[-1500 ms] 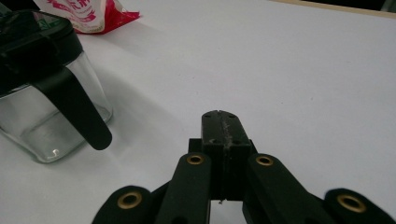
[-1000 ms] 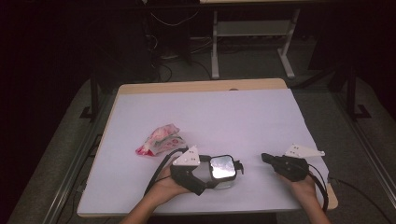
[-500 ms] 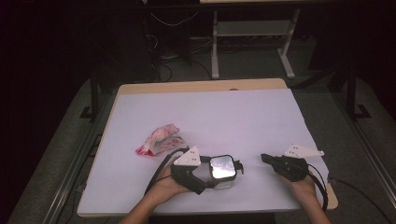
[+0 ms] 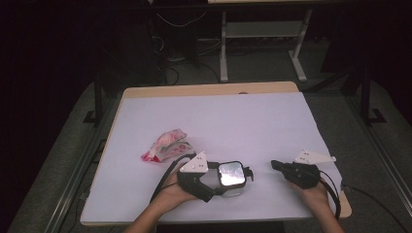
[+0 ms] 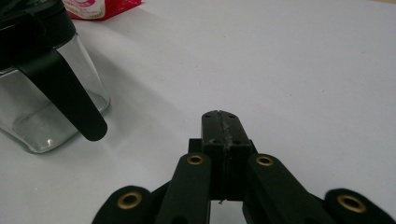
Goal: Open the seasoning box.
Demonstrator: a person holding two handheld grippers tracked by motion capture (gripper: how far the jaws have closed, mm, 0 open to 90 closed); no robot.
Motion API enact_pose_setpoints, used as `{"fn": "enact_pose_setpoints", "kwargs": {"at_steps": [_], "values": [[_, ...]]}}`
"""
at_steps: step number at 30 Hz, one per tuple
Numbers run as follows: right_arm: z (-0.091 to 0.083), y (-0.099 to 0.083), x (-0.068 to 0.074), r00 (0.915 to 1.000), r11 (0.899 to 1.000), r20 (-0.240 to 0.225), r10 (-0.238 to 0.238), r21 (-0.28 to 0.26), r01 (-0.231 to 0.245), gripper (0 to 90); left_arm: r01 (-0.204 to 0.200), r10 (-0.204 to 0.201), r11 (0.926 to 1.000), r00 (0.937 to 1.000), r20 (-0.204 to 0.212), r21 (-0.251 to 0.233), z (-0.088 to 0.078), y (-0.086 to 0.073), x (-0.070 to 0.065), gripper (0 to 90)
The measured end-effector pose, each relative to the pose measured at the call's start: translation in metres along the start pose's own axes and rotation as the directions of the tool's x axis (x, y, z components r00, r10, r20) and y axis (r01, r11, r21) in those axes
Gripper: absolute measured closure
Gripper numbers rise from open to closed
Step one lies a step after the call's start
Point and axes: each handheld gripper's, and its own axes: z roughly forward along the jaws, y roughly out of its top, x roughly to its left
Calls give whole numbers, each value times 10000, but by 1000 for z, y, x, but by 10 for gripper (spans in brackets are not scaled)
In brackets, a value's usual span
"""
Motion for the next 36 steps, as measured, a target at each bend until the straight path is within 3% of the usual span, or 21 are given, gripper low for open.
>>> {"fn": "enact_pose_setpoints", "kwargs": {"at_steps": [13,27,29,36], "values": [[0,0,0,10000,10000,-20,12,33,-12,898,-58,57,10000,9999,-110,-44,-1,3,-2,178],[1,0,0,10000,10000,-50,-48,85,48,898,-178,166,9983,9996,-208,-563,-8,11,-5,209],[1,0,0,10000,10000,-51,-61,73,61,898,-135,135,9976,9999,-9,-675,-9,11,-5,282],[1,0,0,10000,9999,-66,-68,88,69,899,-313,323,9964,9994,103,-785,-7,12,-7,331]]}}
